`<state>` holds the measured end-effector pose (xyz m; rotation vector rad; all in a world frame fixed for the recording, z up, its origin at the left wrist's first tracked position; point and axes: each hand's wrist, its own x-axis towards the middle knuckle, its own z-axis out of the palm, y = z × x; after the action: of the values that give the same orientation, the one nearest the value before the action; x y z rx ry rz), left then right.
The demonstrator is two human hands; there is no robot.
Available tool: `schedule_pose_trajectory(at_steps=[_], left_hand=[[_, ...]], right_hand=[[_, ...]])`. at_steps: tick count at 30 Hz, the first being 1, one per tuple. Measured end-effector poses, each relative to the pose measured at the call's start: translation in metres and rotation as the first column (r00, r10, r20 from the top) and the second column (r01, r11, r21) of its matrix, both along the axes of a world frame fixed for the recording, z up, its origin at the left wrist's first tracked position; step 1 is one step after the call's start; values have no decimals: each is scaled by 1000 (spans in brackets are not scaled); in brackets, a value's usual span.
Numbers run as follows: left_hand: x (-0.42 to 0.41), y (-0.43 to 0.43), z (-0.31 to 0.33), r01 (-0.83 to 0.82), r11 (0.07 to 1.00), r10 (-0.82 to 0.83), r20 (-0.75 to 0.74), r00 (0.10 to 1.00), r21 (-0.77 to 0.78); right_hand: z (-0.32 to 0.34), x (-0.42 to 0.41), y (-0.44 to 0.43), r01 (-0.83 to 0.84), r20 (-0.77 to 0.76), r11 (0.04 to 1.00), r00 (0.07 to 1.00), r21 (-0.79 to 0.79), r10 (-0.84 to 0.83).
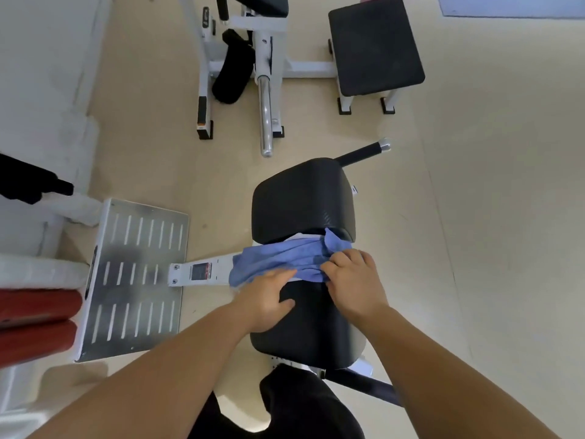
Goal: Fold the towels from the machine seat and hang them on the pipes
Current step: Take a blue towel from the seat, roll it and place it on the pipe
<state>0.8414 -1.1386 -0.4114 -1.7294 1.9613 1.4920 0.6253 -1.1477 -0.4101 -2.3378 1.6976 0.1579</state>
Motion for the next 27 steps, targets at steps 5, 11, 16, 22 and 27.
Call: schedule_pose_trajectory(at_steps=[5, 11, 16, 22, 27], left_hand=[[-21, -1, 3, -103, 994, 100, -81, 992, -41], [-25, -8, 35, -180, 967, 166, -90, 982, -179], [-1, -16, 78, -305, 935, 290, -101, 952, -180], [47, -12, 130, -405, 887, 381, -144, 913, -220], [109, 14, 162, -618, 769, 569, -265, 778, -162]], right_hand=[[10, -1, -7, -58, 74, 989, 995, -137, 69], [47, 5, -10, -99, 152, 965, 979, -241, 138], [89, 12, -22, -41, 209, 980, 974, -196, 82], [143, 30, -36, 24, 516, 999, 856, 41, -42], [188, 67, -58, 98, 727, 995, 683, -3, -65]])
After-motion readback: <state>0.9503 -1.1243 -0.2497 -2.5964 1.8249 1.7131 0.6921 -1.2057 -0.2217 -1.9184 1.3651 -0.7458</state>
